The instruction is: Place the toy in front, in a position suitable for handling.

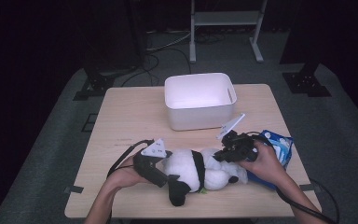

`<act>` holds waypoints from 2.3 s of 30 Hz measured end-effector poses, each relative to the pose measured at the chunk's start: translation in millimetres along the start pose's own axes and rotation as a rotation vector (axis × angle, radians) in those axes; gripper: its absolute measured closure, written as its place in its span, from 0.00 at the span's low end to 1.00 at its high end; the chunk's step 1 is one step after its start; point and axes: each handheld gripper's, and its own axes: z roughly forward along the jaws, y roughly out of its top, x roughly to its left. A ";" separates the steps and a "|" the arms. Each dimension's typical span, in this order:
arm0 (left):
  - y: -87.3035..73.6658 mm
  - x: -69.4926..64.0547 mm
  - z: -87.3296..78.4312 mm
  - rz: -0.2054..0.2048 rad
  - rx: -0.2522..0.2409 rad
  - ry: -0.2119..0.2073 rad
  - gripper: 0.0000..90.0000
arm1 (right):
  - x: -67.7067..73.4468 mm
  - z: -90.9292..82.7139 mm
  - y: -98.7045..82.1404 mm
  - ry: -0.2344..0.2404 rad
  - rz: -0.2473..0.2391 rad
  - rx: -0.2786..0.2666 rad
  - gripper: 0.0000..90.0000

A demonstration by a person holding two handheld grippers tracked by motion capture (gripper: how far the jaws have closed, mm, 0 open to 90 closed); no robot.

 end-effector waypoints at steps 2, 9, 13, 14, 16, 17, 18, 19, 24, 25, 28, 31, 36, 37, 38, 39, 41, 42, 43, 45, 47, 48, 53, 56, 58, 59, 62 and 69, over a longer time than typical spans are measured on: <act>-0.8 1.7 0.0 -0.003 0.000 0.007 0.17 | 0.4 4.0 5.1 0.007 -0.013 0.005 0.95; -0.8 6.8 -1.3 -0.051 -0.003 0.039 0.16 | 0.4 8.3 -2.7 0.035 0.004 0.029 0.96; 0.7 7.2 -5.5 -0.071 -0.026 0.026 0.16 | 2.9 6.9 -12.8 0.054 0.010 0.031 0.96; 0.4 6.9 -4.6 -0.075 -0.027 0.014 0.16 | 3.2 6.0 -14.7 0.060 0.010 0.037 0.96; -0.8 6.6 -1.0 -0.082 -0.026 -0.017 0.16 | 4.4 4.3 -16.4 0.065 0.009 0.042 0.96; -1.4 6.0 1.0 -0.083 -0.020 -0.037 0.17 | 5.7 3.3 -16.1 0.064 0.009 0.045 0.96; -2.0 5.1 2.5 -0.082 -0.013 -0.042 0.17 | 7.2 2.0 -15.0 0.057 0.002 0.046 0.96; -2.6 5.1 3.1 -0.082 -0.005 -0.039 0.17 | 9.0 1.0 -13.1 0.048 -0.007 0.042 0.96; -4.6 4.9 1.6 -0.095 0.000 -0.056 0.18 | 16.8 3.0 5.5 0.036 -0.052 0.019 0.96; -4.3 4.7 1.4 -0.094 -0.002 -0.057 0.18 | 20.0 5.3 12.4 0.047 -0.064 0.014 0.96; -3.0 3.6 1.4 -0.086 0.004 -0.058 0.18 | 28.9 11.6 28.7 0.061 -0.099 0.001 0.96; -3.2 2.8 2.5 -0.084 0.014 -0.055 0.18 | 39.6 20.7 47.7 0.083 -0.147 -0.012 0.95; -5.9 3.8 2.4 -0.094 0.014 -0.051 0.18 | 49.0 30.0 66.9 0.100 -0.183 -0.016 0.95; -6.1 3.8 2.4 -0.096 0.013 -0.051 0.18 | 48.1 30.3 68.4 0.100 -0.183 -0.008 0.95; -6.1 3.8 2.5 -0.095 0.013 -0.051 0.18 | 46.7 30.0 68.2 0.100 -0.186 -0.009 0.94; -5.9 3.6 2.5 -0.094 0.014 -0.051 0.18 | 45.6 28.9 67.5 0.095 -0.182 -0.007 0.94; -5.6 3.5 2.5 -0.092 0.016 -0.050 0.18 | 41.1 24.7 63.3 0.085 -0.167 -0.009 0.94; -5.5 3.5 2.5 -0.090 0.017 -0.049 0.18 | 38.7 21.9 60.3 0.077 -0.155 -0.007 0.94; -5.3 3.3 2.6 -0.088 0.019 -0.048 0.18 | 35.7 19.2 56.9 0.072 -0.144 -0.006 0.94; -5.0 2.7 2.7 -0.083 0.024 -0.043 0.18 | 28.8 15.0 48.9 0.056 -0.121 0.001 0.94; -4.7 2.8 2.6 -0.078 0.027 -0.041 0.18 | 18.9 10.9 38.0 0.037 -0.091 0.013 0.94; -4.5 2.6 2.6 -0.079 0.029 -0.042 0.18 | 15.5 9.9 34.2 0.034 -0.074 0.015 0.94; -2.5 4.0 -0.6 -0.082 0.032 -0.044 0.18 | -4.8 4.3 9.6 0.035 0.009 -0.001 0.94; 3.9 3.6 -13.3 -0.080 -0.014 -0.023 0.18 | 0.9 8.9 5.0 0.061 -0.021 -0.018 0.94; 8.1 1.1 -17.2 -0.064 -0.030 -0.009 0.18 | 8.7 11.4 5.8 0.069 -0.052 -0.014 0.94; 8.1 1.1 -17.2 -0.064 -0.030 -0.009 0.18 | 13.2 11.8 6.5 0.063 -0.065 -0.008 0.95; 12.8 -5.2 -10.9 -0.037 -0.028 -0.007 0.18 | 24.3 11.4 6.1 0.037 -0.104 0.020 0.95; 7.7 -4.8 7.3 -0.064 0.007 -0.017 0.20 | 33.9 6.6 9.2 0.023 -0.140 0.041 0.95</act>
